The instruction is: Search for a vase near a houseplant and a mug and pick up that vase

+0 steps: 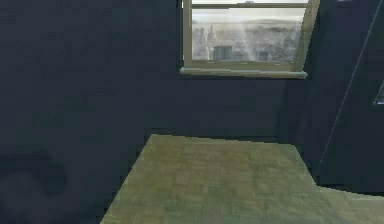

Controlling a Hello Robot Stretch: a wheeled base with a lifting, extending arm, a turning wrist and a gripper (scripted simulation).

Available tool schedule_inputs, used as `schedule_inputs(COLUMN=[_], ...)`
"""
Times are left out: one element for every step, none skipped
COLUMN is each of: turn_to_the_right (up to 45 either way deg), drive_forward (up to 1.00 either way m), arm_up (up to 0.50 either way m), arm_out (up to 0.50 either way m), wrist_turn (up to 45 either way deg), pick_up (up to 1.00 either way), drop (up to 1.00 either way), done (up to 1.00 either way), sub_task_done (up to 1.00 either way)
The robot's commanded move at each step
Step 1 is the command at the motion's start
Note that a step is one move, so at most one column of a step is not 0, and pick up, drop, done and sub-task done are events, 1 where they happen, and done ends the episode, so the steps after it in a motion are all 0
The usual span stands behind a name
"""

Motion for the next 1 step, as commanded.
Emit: schedule_inputs(turn_to_the_right=[0.0], drive_forward=[0.0], arm_up=[0.0], arm_out=[0.0], wrist_turn=[0.0], pick_up=[0.0], drop=[0.0], done=[1.0], sub_task_done=[0.0])
